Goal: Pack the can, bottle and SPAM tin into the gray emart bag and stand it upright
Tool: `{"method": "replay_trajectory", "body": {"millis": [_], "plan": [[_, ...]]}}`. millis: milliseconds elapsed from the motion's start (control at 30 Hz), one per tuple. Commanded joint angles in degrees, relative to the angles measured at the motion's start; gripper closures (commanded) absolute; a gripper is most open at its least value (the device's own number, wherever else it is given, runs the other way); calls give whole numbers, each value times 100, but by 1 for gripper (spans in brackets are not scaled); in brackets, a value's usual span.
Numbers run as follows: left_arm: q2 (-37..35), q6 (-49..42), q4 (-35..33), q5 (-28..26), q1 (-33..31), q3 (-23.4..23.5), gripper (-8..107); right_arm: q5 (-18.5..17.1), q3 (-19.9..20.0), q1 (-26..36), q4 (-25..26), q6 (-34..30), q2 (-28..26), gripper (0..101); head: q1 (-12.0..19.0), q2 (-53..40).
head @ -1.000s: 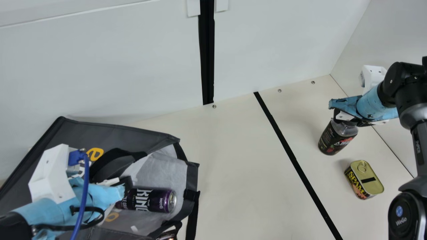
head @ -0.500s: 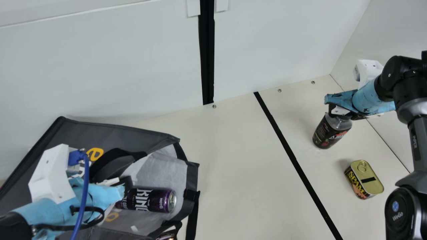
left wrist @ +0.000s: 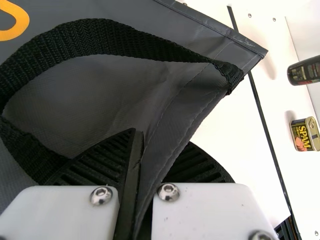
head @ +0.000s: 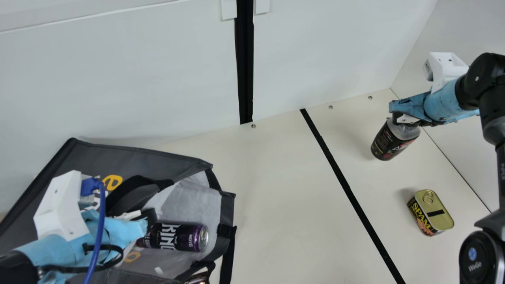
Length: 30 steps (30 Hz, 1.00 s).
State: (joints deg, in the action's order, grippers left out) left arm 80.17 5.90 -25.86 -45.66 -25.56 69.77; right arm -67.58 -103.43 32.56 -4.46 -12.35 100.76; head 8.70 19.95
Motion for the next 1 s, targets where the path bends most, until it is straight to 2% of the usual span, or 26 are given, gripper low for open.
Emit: {"method": "replay_trajectory", "body": {"millis": [0,500,967], "plan": [[0,0,0,0,0,0,107,-14,33,8,-73,-80,-86,101,130,5],[0,0,0,0,0,0,107,-232,542,-40,-408,-1109,-976,101,130,5],[0,0,0,0,0,0,107,-232,1238,-196,-768,-2085,-1854,101,130,5]]}}
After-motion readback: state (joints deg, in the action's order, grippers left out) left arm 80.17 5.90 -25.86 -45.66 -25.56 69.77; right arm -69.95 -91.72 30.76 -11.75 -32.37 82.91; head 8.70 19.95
